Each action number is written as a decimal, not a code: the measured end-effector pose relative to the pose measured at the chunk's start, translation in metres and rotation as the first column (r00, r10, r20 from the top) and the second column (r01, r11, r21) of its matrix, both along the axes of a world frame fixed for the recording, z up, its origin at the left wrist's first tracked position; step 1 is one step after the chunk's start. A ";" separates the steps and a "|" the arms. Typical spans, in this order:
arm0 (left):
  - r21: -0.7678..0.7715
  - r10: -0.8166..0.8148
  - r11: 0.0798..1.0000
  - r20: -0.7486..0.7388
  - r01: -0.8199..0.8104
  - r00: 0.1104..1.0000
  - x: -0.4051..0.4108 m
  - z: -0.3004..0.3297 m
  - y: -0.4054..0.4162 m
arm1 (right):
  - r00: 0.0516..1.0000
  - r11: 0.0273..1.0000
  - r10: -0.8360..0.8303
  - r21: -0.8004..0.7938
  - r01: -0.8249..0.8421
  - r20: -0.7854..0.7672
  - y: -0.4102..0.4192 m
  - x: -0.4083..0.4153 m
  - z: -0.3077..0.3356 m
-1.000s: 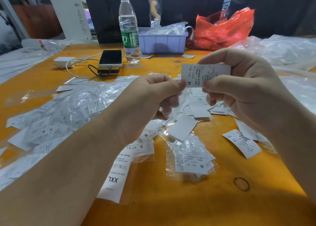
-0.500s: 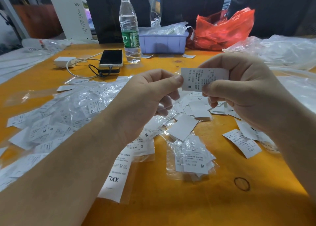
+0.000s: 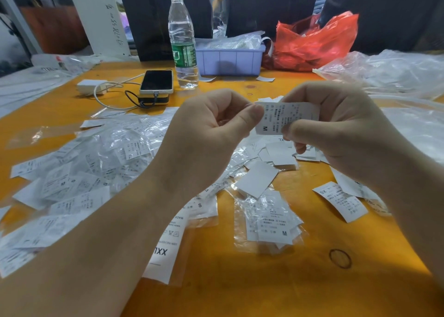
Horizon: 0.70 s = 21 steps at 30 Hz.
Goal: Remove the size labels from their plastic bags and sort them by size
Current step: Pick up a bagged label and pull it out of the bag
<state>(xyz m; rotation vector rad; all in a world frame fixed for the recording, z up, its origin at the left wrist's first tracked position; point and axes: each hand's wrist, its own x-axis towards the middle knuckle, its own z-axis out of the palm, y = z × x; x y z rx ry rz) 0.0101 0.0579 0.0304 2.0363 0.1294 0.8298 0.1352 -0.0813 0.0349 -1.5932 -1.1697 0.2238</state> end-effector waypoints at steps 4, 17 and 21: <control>0.059 -0.004 0.998 -0.011 0.004 1.000 0.000 0.000 -0.002 | 0.998 0.998 0.065 -0.022 -0.065 -0.003 -0.001 0.000 0.001; -0.178 -0.097 0.981 -0.092 0.079 0.991 0.001 0.000 0.008 | 0.998 0.998 0.055 0.026 -0.054 -0.037 -0.002 0.006 0.000; -0.242 -0.123 0.967 -0.140 0.086 0.983 0.003 -0.001 0.007 | 1.000 0.998 0.029 0.050 -0.029 -0.011 0.000 0.001 -0.003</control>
